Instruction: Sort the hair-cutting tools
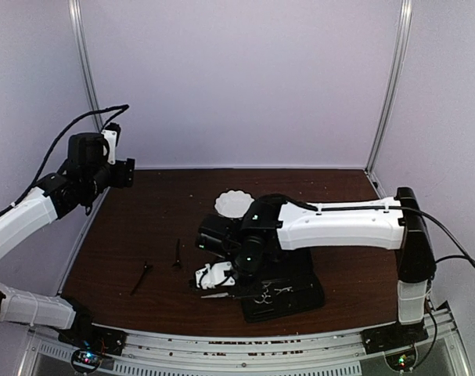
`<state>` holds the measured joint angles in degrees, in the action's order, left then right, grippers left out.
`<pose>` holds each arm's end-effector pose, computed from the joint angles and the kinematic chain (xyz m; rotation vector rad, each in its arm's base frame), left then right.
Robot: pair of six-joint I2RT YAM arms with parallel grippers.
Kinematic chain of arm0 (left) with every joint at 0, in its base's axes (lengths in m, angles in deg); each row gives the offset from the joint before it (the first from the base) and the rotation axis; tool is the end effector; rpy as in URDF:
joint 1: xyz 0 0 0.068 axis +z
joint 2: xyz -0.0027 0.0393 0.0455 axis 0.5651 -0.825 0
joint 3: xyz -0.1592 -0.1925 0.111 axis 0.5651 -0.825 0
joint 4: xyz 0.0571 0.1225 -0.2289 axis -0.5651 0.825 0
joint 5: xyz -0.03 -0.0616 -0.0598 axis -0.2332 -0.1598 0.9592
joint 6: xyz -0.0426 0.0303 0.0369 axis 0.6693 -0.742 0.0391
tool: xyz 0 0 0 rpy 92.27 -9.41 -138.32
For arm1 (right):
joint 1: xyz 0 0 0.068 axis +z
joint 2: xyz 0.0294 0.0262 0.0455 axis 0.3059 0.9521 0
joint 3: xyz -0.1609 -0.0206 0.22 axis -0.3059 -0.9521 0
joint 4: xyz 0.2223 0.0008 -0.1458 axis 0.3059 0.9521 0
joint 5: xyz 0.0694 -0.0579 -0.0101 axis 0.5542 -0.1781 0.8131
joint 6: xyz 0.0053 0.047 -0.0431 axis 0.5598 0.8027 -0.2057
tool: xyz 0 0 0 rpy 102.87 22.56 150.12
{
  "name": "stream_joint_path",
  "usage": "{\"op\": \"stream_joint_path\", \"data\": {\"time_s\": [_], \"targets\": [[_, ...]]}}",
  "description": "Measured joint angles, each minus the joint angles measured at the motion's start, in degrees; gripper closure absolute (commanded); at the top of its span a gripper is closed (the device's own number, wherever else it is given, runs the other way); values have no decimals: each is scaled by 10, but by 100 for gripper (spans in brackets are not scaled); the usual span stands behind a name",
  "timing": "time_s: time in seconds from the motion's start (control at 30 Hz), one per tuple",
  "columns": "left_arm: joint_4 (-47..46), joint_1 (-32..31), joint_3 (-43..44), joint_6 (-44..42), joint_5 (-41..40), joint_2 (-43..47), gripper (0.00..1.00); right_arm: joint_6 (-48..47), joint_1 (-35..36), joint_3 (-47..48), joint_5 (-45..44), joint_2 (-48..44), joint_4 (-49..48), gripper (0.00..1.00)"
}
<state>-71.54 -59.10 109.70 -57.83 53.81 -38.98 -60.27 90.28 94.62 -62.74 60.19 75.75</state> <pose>0.2526 -0.0903 0.3423 -0.0214 1.8983 0.1097 0.1219 0.4047 0.2296 -2.2749 1.8960 0.2874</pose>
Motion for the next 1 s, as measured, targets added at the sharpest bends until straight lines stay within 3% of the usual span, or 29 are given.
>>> {"op": "stream_joint_path", "data": {"time_s": [0.13, 0.5, 0.63, 1.0], "targets": [[29, -52, 39, 0, 32, -43, 14, -15, -31, -118, -7, -80, -14, 100], [82, -284, 80, 15, 111, -155, 18, -82, -171, -383, -30, -301, -36, 100], [95, -348, 76, 31, 115, -195, 25, -123, -203, -471, -59, -372, -28, 100], [120, -379, 66, 100, 174, -250, 35, -214, -234, -546, -125, -423, -30, 100]]}}
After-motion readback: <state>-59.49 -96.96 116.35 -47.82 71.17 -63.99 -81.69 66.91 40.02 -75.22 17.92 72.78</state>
